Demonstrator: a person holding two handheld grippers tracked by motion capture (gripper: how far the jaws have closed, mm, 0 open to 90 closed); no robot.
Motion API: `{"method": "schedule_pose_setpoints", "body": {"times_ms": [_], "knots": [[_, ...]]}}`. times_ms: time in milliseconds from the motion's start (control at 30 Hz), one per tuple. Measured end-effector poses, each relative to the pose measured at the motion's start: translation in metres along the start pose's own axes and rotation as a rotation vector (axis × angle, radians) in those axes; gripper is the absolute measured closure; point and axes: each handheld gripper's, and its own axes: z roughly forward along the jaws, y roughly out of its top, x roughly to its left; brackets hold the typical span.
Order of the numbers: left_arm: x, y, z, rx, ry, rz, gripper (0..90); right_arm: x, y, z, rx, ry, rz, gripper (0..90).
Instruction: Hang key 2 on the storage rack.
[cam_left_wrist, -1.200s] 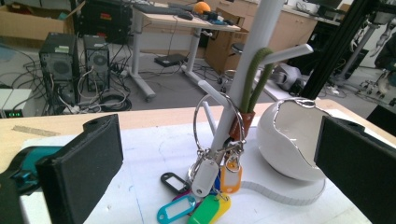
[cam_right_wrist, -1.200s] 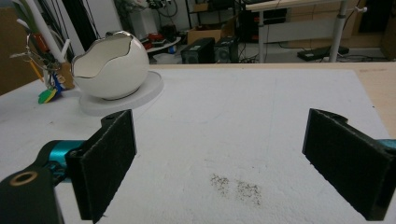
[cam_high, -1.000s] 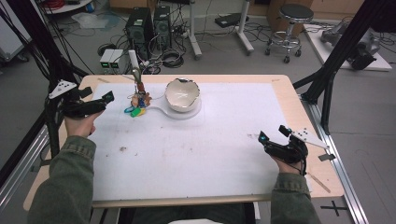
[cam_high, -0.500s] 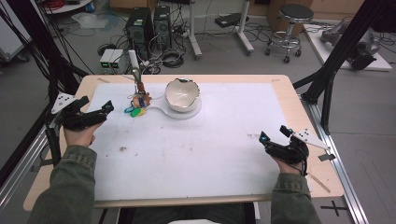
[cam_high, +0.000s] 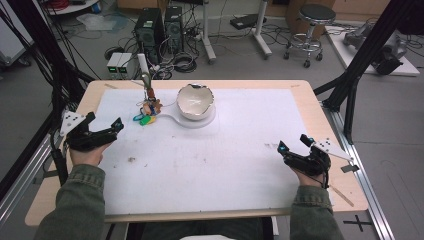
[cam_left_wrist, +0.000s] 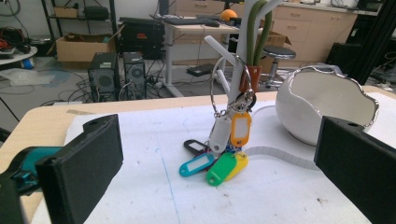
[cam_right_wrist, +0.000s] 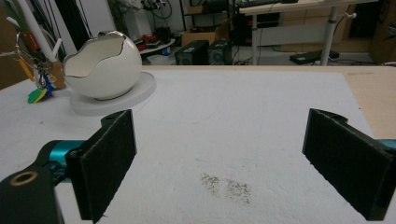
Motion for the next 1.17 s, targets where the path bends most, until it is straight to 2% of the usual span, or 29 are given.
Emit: {"method": "schedule_pose_setpoints", "body": {"times_ms": [200, 300, 533, 833, 900, 1000, 1167], "knots": [[-0.003, -0.004, -0.006, -0.008, 0.007, 0.007, 1.7, 0.001, -0.001, 0.0, 0.007, -0.002, 0.009, 8.9], [-0.007, -0.006, -0.011, -0.036, -0.015, -0.005, 1.7, 0.0, -0.001, 0.0, 0.004, -0.003, -0.001, 8.9], [-0.011, -0.014, -0.019, -0.041, -0.012, 0.021, 1.7, 0.0, -0.002, -0.001, 0.004, -0.015, 0.011, 8.9], [-0.007, -0.028, -0.031, -0.05, 0.023, 0.01, 1.7, -0.002, -0.002, -0.003, -0.012, -0.02, 0.002, 8.9], [-0.008, -0.031, -0.034, -0.05, 0.01, 0.001, 1.7, -0.002, -0.002, -0.003, -0.013, -0.019, 0.004, 8.9], [-0.008, -0.032, -0.037, -0.047, 0.011, 0.007, 1.7, -0.001, -0.002, -0.003, -0.013, -0.014, 0.0, 8.9], [-0.007, -0.032, -0.038, -0.052, 0.012, -0.023, 1.6, -0.001, -0.002, -0.002, -0.015, -0.008, -0.001, 8.9]]}}
